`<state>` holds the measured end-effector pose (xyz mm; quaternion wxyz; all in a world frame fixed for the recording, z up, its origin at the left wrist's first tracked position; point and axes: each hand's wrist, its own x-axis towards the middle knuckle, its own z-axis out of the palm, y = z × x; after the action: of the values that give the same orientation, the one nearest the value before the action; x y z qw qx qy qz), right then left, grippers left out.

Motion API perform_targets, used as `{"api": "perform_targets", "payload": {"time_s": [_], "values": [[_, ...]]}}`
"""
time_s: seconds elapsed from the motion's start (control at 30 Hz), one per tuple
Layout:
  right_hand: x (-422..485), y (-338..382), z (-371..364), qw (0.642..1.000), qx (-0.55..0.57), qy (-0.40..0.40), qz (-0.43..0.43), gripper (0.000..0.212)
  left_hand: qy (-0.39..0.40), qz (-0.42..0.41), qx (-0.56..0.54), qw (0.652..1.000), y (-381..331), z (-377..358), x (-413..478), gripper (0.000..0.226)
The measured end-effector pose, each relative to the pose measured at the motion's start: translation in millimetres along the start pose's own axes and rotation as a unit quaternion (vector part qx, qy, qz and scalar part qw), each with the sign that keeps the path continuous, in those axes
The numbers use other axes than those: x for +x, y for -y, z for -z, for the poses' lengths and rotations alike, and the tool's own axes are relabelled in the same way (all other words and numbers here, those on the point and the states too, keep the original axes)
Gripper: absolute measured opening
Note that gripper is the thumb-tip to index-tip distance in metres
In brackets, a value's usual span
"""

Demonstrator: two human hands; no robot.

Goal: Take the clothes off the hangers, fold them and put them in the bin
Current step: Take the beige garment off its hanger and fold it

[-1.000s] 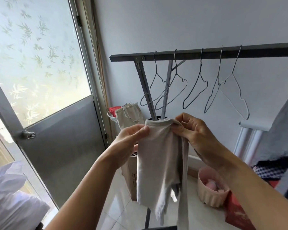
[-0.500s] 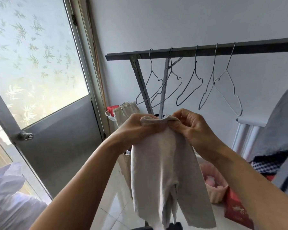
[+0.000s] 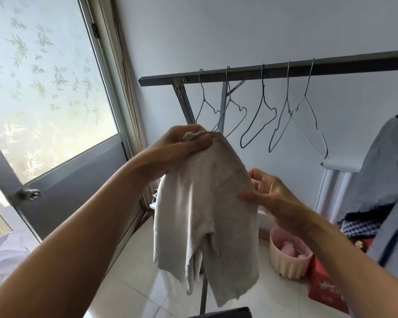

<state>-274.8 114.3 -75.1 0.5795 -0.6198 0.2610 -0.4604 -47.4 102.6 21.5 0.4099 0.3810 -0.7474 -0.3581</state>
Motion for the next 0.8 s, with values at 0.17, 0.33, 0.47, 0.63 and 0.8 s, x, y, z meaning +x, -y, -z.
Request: {"api": "perform_targets", "payload": {"time_s": [0.17, 0.33, 0.47, 0.63, 0.8], "values": [[5.9, 6.6, -7.6, 0.99, -0.096, -0.06, 0.087, 0.023, -0.01, -0.022, 0.014, 1.0, -2.4, 0.6, 2.6, 0.032], [9.2, 16.0, -19.8, 0.992, -0.114, -0.032, 0.028, 0.014, 0.0, -0.03, -0.002, 1.0, -4.6, 2.8, 3.6, 0.031], [10.4, 19.0, -18.1, 0.993, -0.116, 0.004, -0.035, 0.025, 0.007, -0.028, -0.025, 0.999, -5.4, 6.1, 3.2, 0.027], [8.6, 31.1, -11.8, 0.986, -0.167, -0.006, 0.001, 0.024, -0.002, -0.023, 0.002, 1.0, -3.7, 20.7, -0.3, 0.014], [12.2, 34.4, -6.5, 0.959, -0.232, -0.116, 0.111, 0.006, -0.06, -0.034, 0.044, 0.997, -3.3, 24.2, 0.0, 0.016]]}}
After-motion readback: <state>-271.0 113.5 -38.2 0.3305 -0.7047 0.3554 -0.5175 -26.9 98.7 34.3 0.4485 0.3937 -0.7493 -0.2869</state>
